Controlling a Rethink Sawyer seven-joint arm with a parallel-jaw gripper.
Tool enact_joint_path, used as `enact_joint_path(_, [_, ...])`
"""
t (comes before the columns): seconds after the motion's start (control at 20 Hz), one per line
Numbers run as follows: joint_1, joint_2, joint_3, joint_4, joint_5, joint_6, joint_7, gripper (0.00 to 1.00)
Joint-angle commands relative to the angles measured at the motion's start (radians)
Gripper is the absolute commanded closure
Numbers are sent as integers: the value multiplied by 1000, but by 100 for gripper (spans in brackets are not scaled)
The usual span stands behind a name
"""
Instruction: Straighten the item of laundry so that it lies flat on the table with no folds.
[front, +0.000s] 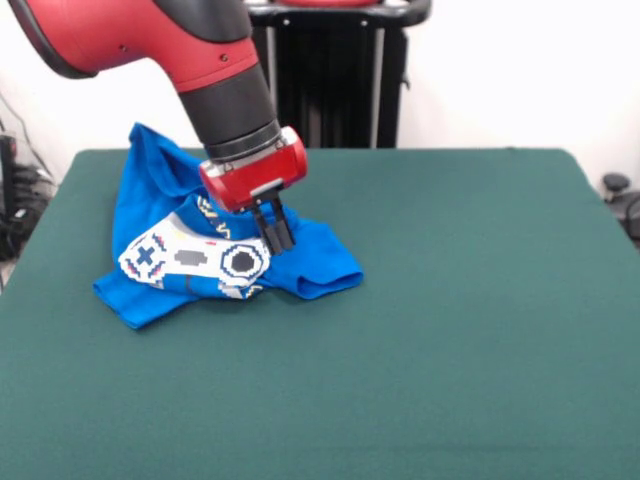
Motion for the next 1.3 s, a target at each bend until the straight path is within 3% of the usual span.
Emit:
enact_joint_path(0.05, [69, 67, 35, 24, 20, 55, 91, 100])
enact_joint_path(0.85, [110, 121, 2, -39, -1, 42, 80, 100])
enact_joint_path(1.3, [211, 129, -122, -132, -20, 106, 93, 100])
